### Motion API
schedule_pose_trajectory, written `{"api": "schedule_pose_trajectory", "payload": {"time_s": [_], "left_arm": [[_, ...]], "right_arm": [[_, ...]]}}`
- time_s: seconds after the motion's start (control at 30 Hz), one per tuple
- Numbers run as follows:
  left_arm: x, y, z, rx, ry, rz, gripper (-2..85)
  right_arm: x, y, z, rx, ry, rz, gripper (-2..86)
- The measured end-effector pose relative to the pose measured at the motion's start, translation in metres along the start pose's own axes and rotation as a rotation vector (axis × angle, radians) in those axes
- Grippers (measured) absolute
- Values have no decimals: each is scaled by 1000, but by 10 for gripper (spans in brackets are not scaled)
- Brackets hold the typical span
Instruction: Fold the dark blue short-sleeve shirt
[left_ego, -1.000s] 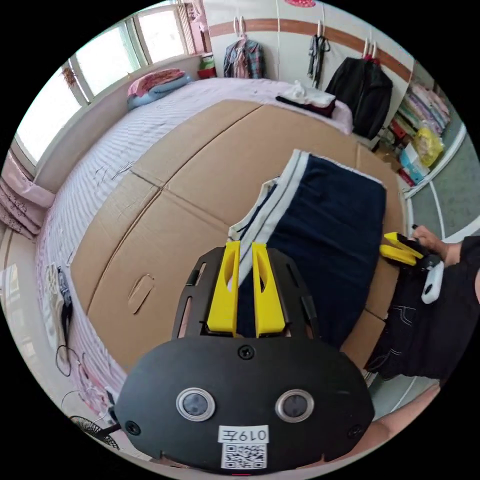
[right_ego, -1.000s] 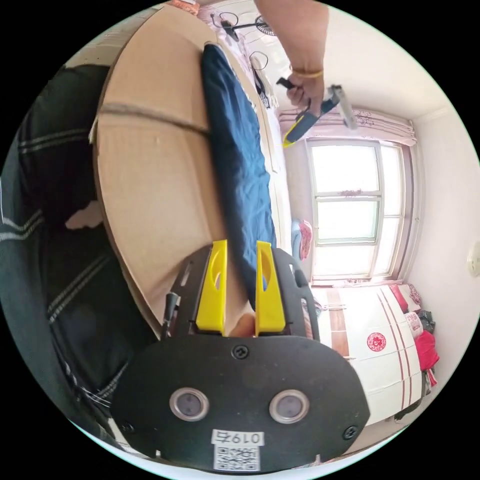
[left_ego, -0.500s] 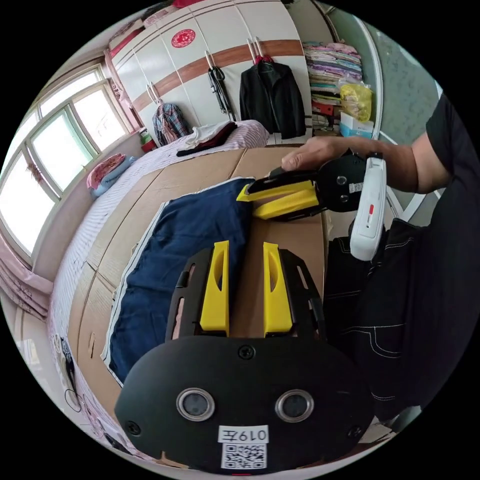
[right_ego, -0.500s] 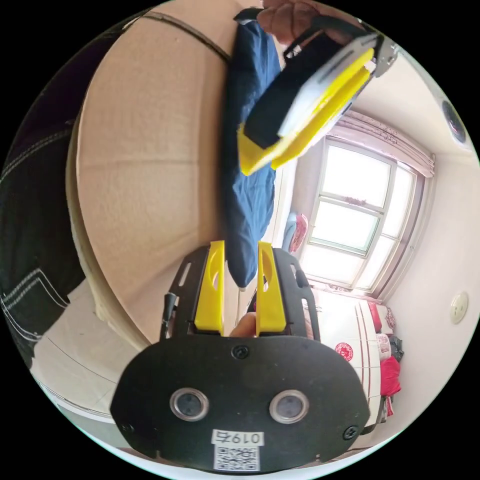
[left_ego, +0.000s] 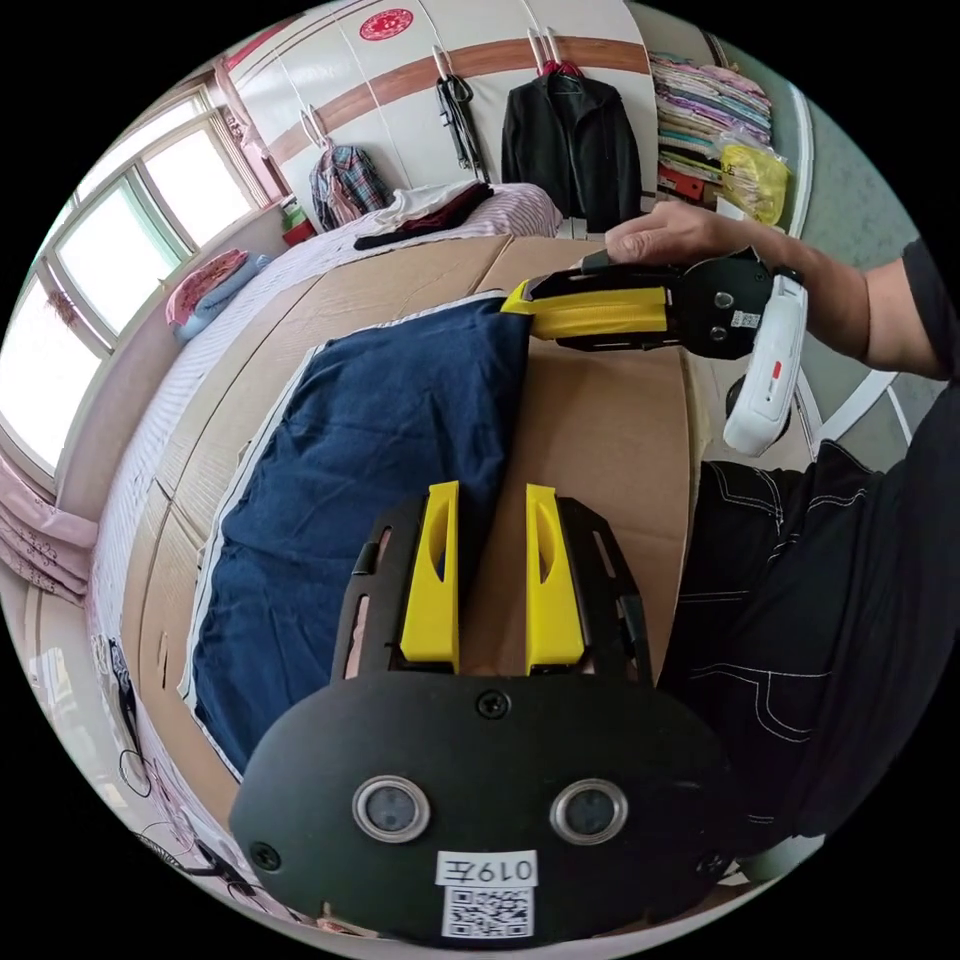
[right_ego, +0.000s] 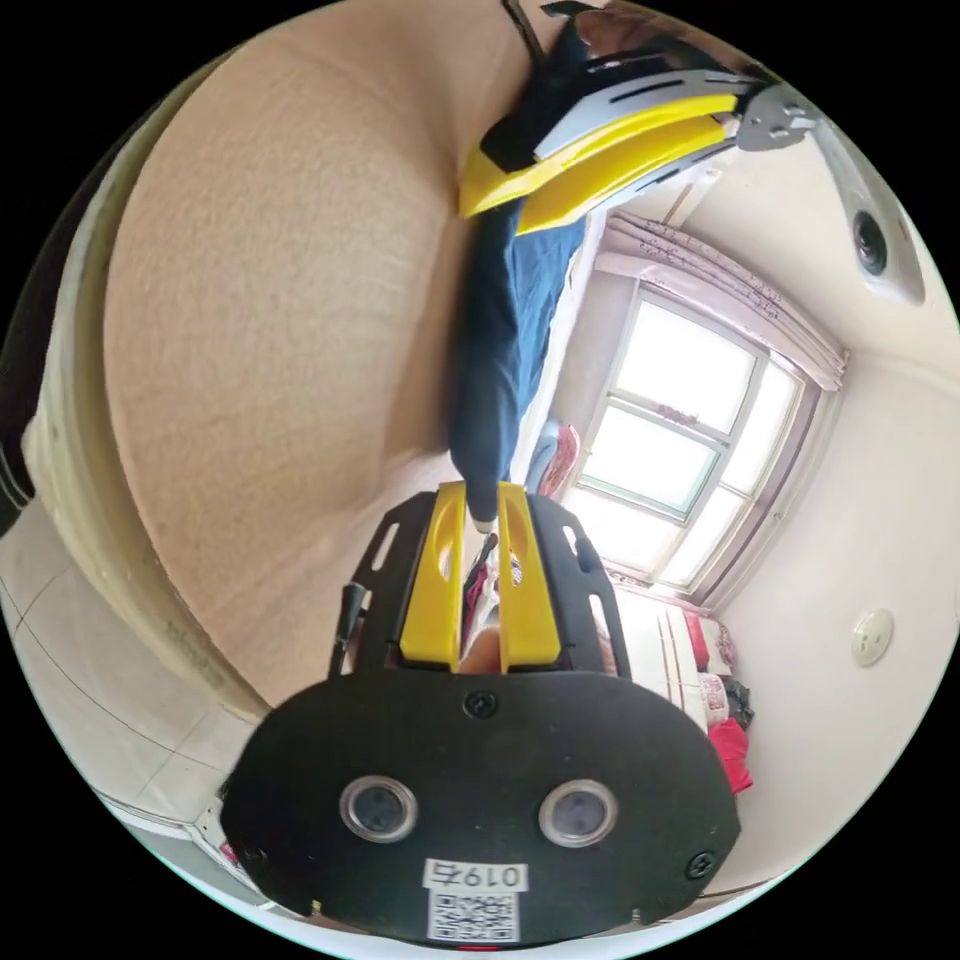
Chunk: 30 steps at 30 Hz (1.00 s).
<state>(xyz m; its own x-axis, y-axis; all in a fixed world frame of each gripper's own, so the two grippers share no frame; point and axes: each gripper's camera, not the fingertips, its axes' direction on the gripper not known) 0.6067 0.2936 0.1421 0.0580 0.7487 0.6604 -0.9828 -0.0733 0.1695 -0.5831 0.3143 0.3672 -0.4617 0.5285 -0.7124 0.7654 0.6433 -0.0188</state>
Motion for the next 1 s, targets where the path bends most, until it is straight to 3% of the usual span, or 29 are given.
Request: {"api": "schedule_pose_trajectory", "payload": {"time_s": [0.1, 0.27, 0.37, 0.47, 0.57, 0.73, 1.0], "left_arm": [[9, -5, -8, -4, -1, 5, 89], [14, -15, -32, 52, 53, -60, 88], [13, -30, -54, 175, 132, -120, 91], [25, -57, -55, 193, 137, -85, 102], [50, -88, -44, 157, 61, -4, 108], [90, -118, -33, 117, -69, 118, 108], [113, -127, -32, 63, -217, 137, 100]], "right_arm": [[20, 50, 19, 65, -173, 216, 63], [77, 201, 111, 270, -766, 848, 33], [78, 281, 183, 462, -1075, 1033, 10], [63, 328, 243, 610, -1246, 1045, 74], [37, 338, 282, 508, -1166, 925, 107], [5, 345, 324, 474, -1161, 715, 111], [-18, 398, 401, 703, -1297, 726, 101]]}}
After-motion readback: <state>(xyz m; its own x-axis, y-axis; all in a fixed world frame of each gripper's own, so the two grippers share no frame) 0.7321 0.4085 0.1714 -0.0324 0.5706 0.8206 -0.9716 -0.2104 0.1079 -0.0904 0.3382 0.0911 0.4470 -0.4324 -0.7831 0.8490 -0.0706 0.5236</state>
